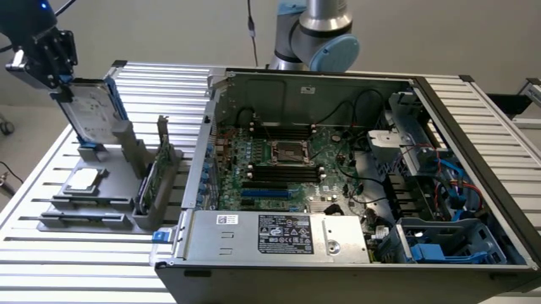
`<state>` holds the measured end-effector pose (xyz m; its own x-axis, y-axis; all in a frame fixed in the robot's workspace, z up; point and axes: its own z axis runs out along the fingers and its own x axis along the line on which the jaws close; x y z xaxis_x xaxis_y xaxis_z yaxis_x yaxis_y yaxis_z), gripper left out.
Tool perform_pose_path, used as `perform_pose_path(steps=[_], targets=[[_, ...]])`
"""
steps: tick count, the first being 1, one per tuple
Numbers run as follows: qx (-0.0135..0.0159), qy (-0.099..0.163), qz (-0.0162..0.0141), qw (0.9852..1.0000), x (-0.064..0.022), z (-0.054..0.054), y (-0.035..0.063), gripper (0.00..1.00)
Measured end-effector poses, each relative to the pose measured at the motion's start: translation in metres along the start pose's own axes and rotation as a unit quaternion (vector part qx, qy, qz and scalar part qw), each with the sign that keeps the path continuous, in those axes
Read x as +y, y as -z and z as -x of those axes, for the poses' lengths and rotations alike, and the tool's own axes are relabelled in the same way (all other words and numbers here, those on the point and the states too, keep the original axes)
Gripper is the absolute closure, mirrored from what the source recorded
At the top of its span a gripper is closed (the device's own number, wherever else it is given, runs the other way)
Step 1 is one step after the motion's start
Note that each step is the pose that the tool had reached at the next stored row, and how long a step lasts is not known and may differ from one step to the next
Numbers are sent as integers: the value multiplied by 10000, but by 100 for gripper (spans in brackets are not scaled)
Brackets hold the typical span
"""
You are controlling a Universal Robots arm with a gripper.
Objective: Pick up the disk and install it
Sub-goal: 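Pick up the disk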
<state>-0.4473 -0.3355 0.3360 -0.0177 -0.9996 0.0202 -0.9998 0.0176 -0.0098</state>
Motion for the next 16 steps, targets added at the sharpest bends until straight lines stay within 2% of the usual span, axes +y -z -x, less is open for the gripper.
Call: perform_pose_path(steps=[5,8,16], targets=[[0,0,0,10000,-12,-12,227,67],[0,0,0,10000,-53,-23,364,67],[-10,6,2,10000,-344,-64,723,67]])
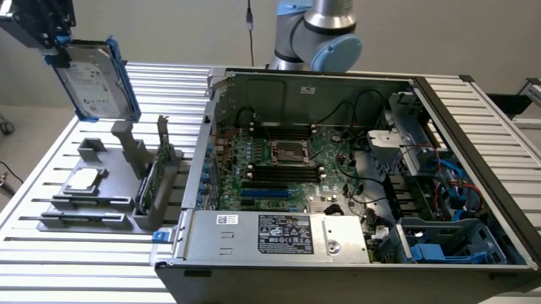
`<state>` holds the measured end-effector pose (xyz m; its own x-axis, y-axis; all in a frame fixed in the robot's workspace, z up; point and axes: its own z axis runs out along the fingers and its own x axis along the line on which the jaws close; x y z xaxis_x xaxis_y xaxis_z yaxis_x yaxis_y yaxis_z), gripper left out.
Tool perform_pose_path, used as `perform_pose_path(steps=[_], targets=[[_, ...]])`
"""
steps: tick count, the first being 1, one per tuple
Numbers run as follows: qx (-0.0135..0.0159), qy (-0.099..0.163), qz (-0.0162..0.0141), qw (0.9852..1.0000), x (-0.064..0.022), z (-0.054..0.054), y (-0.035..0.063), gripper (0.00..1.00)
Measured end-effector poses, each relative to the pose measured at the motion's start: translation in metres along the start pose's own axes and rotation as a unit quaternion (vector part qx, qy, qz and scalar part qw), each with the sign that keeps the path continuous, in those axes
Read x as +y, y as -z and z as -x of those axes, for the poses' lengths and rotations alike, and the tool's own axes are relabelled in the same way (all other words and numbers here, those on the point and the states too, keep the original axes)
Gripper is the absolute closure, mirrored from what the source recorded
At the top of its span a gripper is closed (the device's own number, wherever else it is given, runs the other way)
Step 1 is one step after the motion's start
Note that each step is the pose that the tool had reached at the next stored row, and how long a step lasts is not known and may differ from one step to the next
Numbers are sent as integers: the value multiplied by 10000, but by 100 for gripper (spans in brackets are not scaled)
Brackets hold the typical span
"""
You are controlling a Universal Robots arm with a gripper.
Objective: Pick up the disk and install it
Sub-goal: 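Pick up the disk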
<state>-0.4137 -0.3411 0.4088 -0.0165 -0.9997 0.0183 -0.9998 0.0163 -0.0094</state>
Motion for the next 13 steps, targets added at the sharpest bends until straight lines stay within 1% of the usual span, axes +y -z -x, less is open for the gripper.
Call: perform_pose_path(steps=[6,13], targets=[[-14,8,2,10000,-241,-42,270,67],[-28,13,6,10000,-545,-95,587,67]])
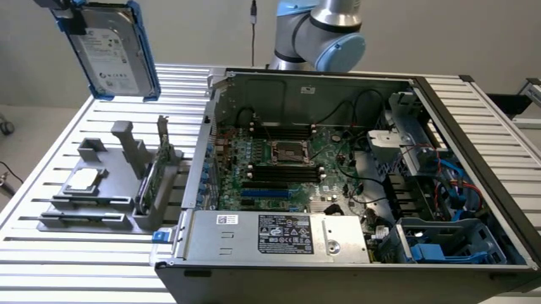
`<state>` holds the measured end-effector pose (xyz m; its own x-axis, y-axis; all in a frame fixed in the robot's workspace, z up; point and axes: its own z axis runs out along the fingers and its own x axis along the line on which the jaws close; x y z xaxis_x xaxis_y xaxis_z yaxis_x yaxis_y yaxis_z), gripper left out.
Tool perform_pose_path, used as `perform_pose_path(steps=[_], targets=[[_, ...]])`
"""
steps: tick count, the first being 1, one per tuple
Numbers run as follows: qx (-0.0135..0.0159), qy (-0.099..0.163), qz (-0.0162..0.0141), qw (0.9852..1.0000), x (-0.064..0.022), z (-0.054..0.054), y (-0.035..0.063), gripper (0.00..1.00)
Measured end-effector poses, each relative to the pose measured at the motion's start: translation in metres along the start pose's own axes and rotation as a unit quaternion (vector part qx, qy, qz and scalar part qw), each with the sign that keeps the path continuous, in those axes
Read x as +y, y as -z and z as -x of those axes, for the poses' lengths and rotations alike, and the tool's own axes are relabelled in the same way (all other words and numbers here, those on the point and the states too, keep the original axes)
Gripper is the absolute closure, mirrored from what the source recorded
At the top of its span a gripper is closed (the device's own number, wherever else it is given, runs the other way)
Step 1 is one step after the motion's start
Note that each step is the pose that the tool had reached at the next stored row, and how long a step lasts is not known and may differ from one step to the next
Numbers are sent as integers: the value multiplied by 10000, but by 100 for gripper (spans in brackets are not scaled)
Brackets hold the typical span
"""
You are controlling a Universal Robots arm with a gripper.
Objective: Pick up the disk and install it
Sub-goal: 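Pick up the disk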
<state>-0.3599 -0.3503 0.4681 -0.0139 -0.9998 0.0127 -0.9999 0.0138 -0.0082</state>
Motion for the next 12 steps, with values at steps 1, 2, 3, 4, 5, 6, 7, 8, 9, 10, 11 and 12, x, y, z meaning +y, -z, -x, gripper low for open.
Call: perform_pose_path(steps=[1,2,3,4,5,6,7,8,9,10,11,12], targets=[[0,0,1,10000,-44,-8,43,67],[-1,1,3,10000,-90,-18,88,67],[0,1,4,10000,-135,-27,133,67],[-1,0,4,10000,-180,-36,177,67],[-2,0,5,10000,-226,-45,221,67],[-2,0,6,10000,-276,-56,266,67],[-3,1,6,10000,-321,-65,298,67],[-7,0,5,10000,-366,-72,315,67],[-11,0,6,10000,-411,-79,331,67],[-15,0,7,10000,-456,-86,346,67],[-21,0,7,10000,-502,-94,359,67],[-27,1,7,10000,-547,-102,372,67]])
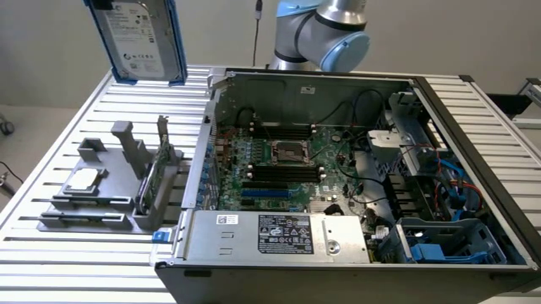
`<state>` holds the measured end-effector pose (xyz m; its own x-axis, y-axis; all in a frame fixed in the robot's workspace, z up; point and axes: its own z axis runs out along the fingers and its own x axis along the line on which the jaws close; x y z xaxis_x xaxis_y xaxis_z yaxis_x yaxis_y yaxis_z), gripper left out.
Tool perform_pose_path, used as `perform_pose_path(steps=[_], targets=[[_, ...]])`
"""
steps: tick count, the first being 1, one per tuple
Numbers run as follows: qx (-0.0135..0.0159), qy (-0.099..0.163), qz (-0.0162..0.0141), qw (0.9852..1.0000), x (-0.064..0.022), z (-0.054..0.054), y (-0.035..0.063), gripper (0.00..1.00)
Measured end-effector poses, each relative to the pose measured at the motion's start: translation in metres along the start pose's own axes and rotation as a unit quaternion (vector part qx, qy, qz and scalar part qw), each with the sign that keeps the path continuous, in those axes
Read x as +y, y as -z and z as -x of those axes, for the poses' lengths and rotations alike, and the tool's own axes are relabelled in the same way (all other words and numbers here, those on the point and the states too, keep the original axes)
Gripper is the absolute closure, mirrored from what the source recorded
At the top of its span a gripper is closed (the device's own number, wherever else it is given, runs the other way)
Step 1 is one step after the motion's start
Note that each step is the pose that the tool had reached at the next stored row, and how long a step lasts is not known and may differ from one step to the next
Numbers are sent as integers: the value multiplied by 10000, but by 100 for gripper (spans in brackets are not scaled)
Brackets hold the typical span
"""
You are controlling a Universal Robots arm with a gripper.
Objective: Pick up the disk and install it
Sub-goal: 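Pick up the disk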
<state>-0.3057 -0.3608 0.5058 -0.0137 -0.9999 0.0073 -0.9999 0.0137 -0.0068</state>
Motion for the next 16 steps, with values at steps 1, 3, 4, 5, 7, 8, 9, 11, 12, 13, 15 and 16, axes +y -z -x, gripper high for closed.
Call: perform_pose_path(steps=[1,3,4,5,7,8,9,11,12,13,15,16], targets=[[-6,0,1,10000,-49,-10,14,67],[-14,0,0,10000,-139,-32,32,67],[-17,0,0,10000,-185,-45,36,67],[-20,-1,0,10000,-229,-59,38,67],[-27,0,0,10000,-318,-92,38,67],[-30,-1,-1,10000,-363,-110,37,67],[-31,-1,-2,10000,-403,-127,37,67],[-34,0,-7,10000,-478,-162,36,67],[-35,-1,-11,10000,-514,-179,36,67],[-36,-1,-15,10000,-553,-198,36,67],[-37,0,-23,10000,-625,-232,35,67],[-38,-1,-26,10000,-661,-250,35,67]])
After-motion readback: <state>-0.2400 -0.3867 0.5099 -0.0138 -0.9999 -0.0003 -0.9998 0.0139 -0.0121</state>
